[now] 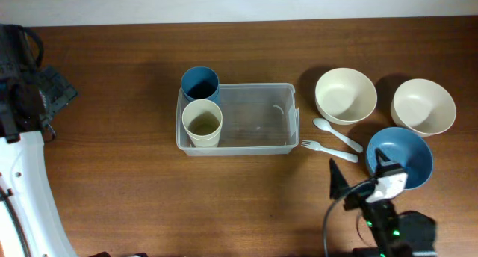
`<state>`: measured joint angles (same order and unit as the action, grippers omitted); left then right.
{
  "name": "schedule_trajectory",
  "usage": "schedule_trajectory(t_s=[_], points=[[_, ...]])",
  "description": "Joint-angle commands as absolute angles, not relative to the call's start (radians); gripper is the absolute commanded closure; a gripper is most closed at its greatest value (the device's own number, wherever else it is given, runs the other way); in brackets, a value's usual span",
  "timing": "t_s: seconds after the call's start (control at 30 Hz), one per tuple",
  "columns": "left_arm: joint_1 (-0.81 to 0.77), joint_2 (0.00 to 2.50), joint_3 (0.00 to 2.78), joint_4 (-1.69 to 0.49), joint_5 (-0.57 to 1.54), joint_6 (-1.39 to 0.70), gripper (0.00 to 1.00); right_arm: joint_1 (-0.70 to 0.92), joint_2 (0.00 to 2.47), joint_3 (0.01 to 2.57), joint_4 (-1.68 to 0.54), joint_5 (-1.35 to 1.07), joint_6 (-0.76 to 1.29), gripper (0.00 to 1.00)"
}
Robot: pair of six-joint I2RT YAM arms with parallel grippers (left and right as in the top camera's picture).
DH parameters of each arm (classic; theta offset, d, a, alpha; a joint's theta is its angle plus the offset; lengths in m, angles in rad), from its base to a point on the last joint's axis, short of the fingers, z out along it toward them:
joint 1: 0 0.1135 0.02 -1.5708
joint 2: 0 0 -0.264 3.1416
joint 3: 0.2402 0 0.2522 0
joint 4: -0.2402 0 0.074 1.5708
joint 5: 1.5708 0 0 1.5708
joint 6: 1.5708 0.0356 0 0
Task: Pack container
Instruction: 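Move the right gripper over the blue bowl at right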
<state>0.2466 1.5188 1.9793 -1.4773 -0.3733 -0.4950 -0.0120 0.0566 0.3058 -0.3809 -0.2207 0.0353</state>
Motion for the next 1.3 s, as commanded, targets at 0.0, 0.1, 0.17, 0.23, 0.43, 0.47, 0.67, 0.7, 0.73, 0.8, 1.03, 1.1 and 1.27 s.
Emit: schedule_trajectory(t_s=[0.0,0.1,0.17,0.23,0.43,0.47,0.67,0.7,0.73,0.8,1.03,1.1,1.27], points=[[0.251,1.524,1.975,-1.481,-0.369,-0.508,0.00,-0.007,0.184,0.571,-0.549,-0.224,0.027,0.01],[0.251,1.524,1.975,-1.481,-0.369,-0.508,0.00,-0.007,0.329,0.817,-0.746,-0.252,0.026,0.01],[0.251,1.524,1.975,-1.481,-0.369,-0.508,0.00,-0.007,0.384,0.910,-0.785,-0.279,0.047,0.01],[0.251,1.524,1.975,-1.481,-0.369,-0.508,0.00,-0.007,0.414,0.965,-0.820,-0.344,0.072,0.02],[0.251,1.524,1.975,-1.481,-0.369,-0.508,0.00,-0.007,0.440,0.995,-0.812,-0.433,0.071,0.01],[0.251,1.524,1.975,-1.481,-0.369,-0.508,0.00,-0.007,0.453,0.995,-0.813,-0.413,0.073,0.01],[0.251,1.524,1.975,-1.481,-0.369,-0.508,0.00,-0.007,0.653,1.047,-0.934,-0.062,0.279,0.01],[0.251,1.524,1.975,-1.481,-0.369,-0.508,0.00,-0.007,0.719,1.076,-0.972,-0.024,0.299,0.01],[0.251,1.524,1.975,-1.481,-0.369,-0.508,0.00,-0.007,0.778,1.105,-1.000,-0.007,0.298,0.01],[0.251,1.524,1.975,-1.481,-0.369,-0.508,0.00,-0.007,0.897,1.173,-1.062,0.024,0.298,0.01],[0.251,1.524,1.975,-1.481,-0.369,-0.508,0.00,-0.030,1.320,1.470,-1.247,0.079,0.298,0.01],[0.251,1.524,1.975,-1.481,-0.369,-0.508,0.00,-0.056,1.390,1.506,-1.245,0.052,0.298,0.01],[0.251,1.524,1.975,-1.481,-0.369,-0.508,0.00,-0.196,1.503,1.502,-1.245,0.022,0.343,0.01]])
